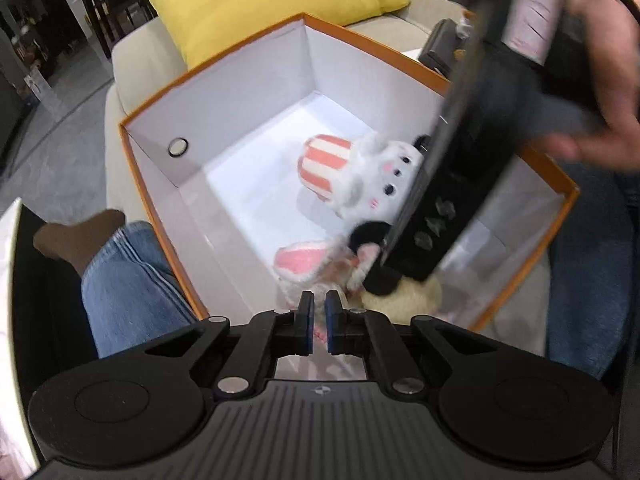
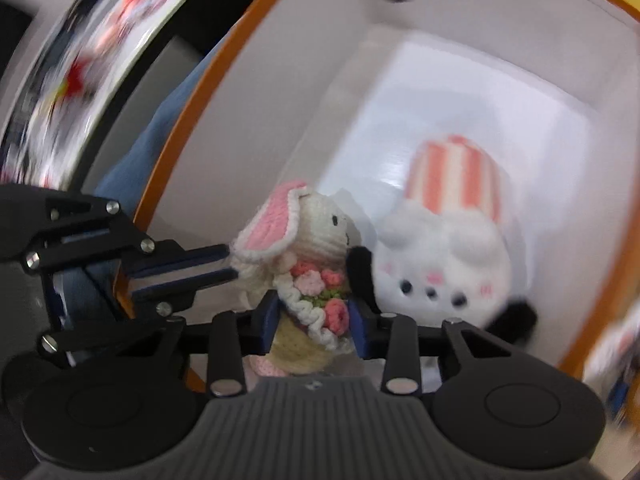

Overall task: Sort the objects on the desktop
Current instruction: 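Lower the dog plush beside the bunny and open the right gripper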

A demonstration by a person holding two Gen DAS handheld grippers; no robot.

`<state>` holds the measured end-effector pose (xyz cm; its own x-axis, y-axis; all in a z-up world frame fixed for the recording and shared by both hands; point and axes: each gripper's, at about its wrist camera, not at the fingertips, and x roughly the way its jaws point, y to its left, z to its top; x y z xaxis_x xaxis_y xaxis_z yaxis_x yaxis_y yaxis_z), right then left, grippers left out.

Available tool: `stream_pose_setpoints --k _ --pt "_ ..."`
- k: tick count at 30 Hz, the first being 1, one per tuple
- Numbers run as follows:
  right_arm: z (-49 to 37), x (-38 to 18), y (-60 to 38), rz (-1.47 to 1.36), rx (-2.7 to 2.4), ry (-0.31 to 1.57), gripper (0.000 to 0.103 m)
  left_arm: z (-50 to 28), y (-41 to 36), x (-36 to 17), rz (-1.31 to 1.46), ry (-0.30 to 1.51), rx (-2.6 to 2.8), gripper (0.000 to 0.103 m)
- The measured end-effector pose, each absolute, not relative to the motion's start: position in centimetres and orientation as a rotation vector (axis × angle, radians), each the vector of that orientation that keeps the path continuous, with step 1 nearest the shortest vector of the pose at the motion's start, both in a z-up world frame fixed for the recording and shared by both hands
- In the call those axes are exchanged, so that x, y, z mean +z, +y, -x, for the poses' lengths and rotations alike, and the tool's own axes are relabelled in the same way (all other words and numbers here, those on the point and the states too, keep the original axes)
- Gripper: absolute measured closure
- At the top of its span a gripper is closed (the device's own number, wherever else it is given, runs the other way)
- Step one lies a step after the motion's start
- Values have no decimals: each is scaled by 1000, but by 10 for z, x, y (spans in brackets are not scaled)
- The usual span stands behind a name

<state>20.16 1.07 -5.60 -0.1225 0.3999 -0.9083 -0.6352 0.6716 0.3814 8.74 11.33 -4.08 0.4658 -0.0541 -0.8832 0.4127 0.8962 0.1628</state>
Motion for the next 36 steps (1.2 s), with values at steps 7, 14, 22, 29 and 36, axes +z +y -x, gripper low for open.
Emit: stream_pose_setpoints --k 7,14,22,29,36 --pt "-183 -68 20 -10 895 1434 64 -79 140 -24 -342 1042 -258 99" --pt "-183 -84 21 -57 939 1470 62 -65 128 -26 -353 1046 -351 94" --pt "-191 -86 20 -81 940 1511 60 -70 125 -37 -304 1067 -314 93" --pt "-184 -37 5 143 1002 1401 45 -72 122 -39 -327 1080 -294 93" --pt "-195 -11 11 505 827 1214 42 -71 125 -38 -317 1078 -290 93"
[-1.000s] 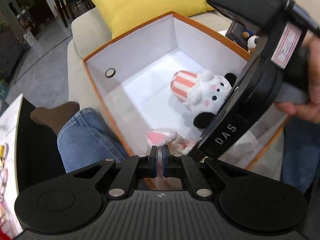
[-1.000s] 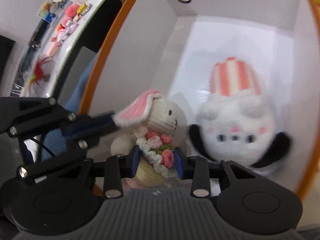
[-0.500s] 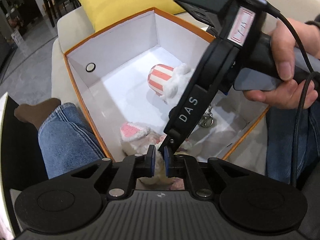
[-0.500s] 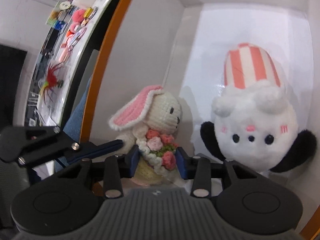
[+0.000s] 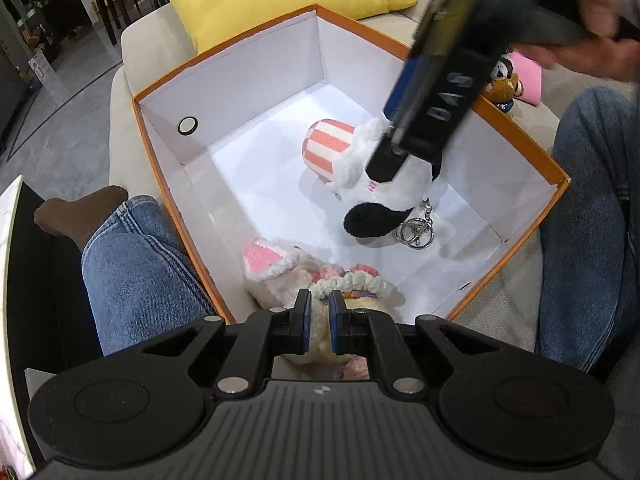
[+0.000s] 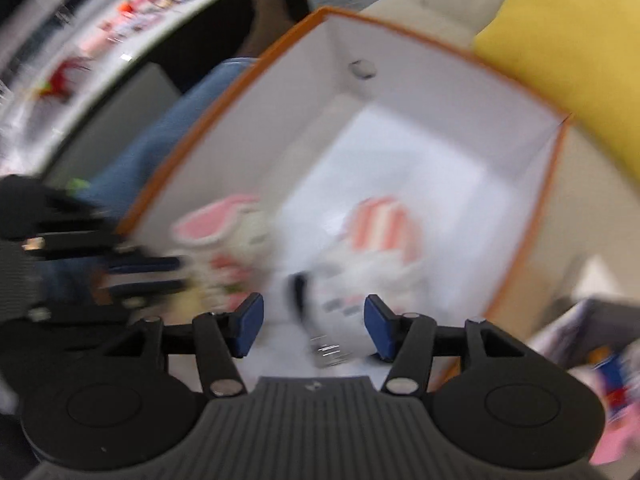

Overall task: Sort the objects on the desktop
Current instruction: 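Lower the dog plush beside the bunny and open the right gripper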

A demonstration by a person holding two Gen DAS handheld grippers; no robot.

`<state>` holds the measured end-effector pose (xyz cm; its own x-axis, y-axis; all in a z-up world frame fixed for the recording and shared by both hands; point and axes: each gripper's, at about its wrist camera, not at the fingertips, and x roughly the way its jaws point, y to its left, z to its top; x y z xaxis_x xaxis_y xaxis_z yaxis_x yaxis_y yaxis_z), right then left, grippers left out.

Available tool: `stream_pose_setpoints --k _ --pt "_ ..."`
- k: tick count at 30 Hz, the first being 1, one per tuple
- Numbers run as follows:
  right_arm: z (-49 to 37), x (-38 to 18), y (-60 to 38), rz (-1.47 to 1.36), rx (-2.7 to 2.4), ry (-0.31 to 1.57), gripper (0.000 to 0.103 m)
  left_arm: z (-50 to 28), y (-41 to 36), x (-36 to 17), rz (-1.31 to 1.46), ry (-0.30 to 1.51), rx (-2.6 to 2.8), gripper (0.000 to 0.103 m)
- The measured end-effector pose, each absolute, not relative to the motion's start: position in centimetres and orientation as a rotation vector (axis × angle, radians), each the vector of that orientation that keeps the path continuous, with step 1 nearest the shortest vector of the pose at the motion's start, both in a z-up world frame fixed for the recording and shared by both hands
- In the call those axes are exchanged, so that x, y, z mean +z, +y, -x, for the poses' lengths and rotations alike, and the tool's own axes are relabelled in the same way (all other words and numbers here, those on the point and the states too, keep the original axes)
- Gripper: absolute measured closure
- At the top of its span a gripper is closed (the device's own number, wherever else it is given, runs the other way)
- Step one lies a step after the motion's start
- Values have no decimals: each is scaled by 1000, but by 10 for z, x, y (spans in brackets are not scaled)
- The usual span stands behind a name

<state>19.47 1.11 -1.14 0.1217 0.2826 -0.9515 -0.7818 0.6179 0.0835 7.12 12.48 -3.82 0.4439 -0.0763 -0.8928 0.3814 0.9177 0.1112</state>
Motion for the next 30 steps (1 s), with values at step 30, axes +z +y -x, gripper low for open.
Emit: stream_pose_setpoints --k 30 --pt "-255 -55 66 617 630 1404 49 -62 136 -39 -271 1051 -278 93"
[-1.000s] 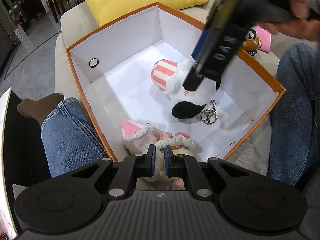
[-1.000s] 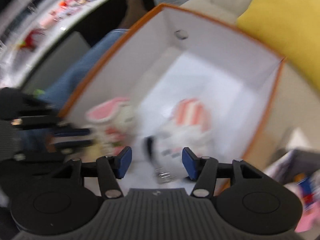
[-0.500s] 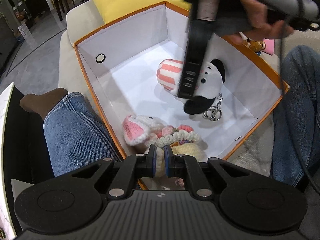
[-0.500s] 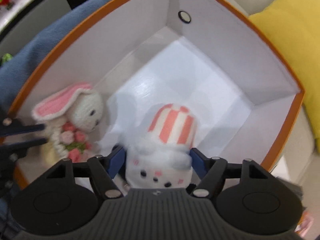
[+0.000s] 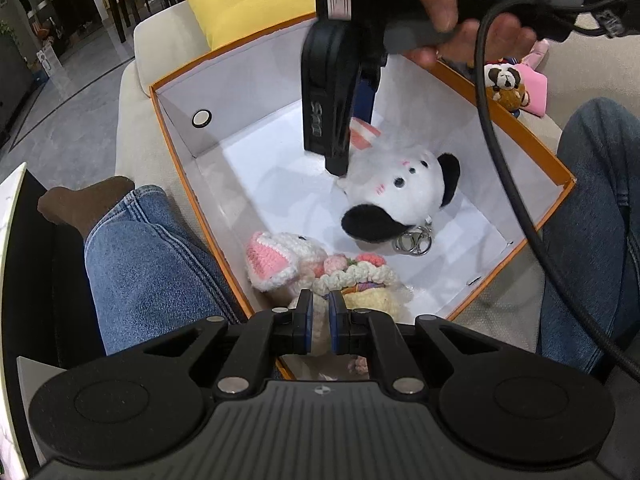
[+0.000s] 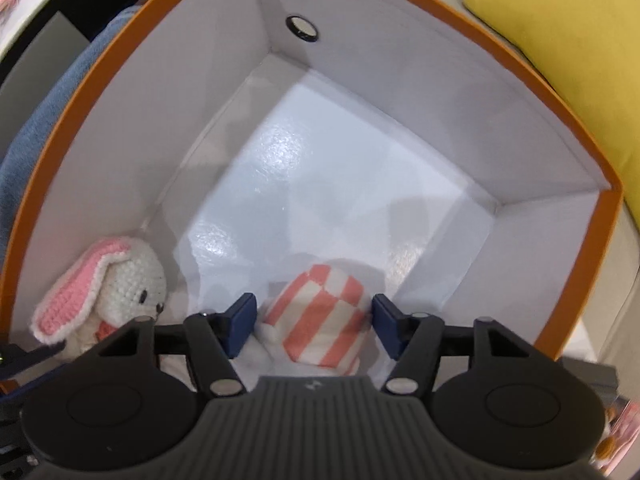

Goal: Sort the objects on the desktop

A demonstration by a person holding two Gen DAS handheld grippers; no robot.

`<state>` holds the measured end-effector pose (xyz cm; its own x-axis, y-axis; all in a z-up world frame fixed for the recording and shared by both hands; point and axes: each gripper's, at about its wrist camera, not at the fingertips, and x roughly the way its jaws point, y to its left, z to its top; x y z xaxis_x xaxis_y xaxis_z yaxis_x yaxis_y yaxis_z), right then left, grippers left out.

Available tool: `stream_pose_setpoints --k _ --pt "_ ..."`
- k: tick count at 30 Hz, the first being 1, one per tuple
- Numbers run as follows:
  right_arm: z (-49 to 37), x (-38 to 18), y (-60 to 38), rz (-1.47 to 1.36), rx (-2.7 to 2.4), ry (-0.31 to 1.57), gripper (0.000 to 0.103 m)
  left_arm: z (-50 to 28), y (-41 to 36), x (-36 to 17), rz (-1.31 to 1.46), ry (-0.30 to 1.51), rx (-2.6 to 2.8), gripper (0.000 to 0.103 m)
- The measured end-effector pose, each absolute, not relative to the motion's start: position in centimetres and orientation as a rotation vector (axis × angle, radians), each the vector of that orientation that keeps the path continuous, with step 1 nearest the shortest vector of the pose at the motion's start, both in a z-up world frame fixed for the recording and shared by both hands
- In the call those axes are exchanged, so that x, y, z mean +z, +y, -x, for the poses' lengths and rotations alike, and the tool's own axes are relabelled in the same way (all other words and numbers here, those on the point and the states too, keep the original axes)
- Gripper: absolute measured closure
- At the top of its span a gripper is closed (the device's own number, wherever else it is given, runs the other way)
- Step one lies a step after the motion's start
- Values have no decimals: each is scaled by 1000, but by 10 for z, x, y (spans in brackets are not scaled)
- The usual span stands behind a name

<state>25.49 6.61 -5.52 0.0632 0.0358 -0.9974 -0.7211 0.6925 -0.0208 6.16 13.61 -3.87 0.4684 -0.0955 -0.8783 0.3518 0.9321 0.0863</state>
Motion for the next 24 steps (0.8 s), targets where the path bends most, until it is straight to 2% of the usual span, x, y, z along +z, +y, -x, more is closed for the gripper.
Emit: stream_pose_setpoints --k 3,6,9,18,24 --pt "-264 -43 53 465 584 1443 50 -62 137 -39 -271 1051 -279 93" --pt "-258 -30 50 517 614 1410 48 -61 137 -39 -276 1050 -277 93" --pt "-238 -14 55 705 746 1316 41 -61 137 -39 -277 1049 -277 93" --pt "-173 -7 56 1458 1208 878 42 -62 136 -39 -287 1055 -280 93" --pt "-140 -34 44 2038 1381 372 42 -63 139 -39 -273 1054 -289 93"
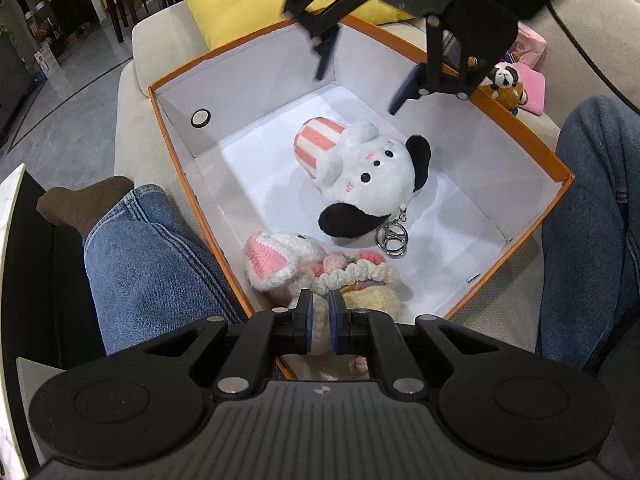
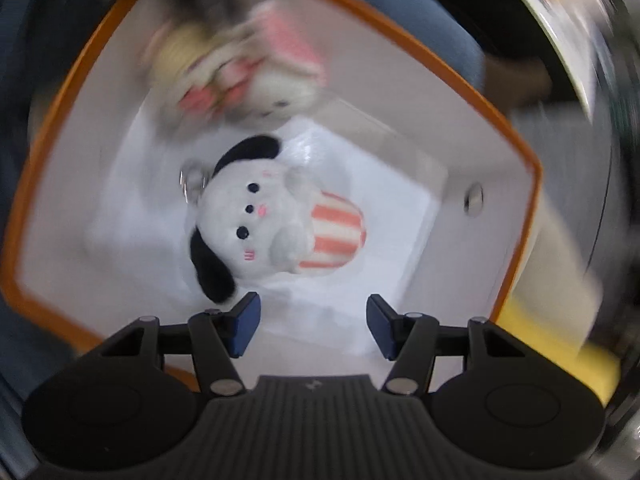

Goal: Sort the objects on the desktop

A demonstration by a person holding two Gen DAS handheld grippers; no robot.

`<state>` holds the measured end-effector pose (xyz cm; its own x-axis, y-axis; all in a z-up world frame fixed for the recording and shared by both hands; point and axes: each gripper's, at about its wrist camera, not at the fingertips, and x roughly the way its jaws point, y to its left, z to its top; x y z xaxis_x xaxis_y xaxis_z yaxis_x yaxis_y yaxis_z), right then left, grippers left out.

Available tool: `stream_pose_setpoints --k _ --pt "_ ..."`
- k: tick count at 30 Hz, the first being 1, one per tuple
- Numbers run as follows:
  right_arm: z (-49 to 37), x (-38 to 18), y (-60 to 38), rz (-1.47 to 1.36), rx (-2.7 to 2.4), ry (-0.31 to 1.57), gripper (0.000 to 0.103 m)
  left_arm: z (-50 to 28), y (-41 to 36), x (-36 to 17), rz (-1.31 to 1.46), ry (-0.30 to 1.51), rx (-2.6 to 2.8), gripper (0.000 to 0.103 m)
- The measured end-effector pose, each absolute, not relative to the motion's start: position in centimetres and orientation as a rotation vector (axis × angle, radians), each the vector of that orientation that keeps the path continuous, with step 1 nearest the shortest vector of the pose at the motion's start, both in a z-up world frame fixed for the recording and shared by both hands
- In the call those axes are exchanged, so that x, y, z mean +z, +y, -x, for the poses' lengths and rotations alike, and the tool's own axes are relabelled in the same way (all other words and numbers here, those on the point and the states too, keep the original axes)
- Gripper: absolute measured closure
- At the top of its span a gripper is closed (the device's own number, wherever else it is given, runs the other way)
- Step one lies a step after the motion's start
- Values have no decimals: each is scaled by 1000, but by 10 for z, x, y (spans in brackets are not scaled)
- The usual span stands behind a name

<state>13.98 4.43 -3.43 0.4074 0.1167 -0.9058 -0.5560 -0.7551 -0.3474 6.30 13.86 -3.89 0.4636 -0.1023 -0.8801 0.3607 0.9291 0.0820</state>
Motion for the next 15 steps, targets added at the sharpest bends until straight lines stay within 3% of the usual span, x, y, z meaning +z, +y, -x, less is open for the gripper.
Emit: stream_pose_setpoints --k 4,7,11,15 --pt "-129 -45 34 2283 1512 10 40 -63 142 -39 -258 1051 -299 93" --pt "-128 -51 30 2402 1580 -163 35 -63 145 -39 -250 1047 -306 93" --pt "-134 -66 28 2530 1637 -317 35 -62 147 -38 -227 1040 -315 93" --pt "-131 -72 36 2472 1731 -282 35 -62 150 -38 -209 1032 -323 93"
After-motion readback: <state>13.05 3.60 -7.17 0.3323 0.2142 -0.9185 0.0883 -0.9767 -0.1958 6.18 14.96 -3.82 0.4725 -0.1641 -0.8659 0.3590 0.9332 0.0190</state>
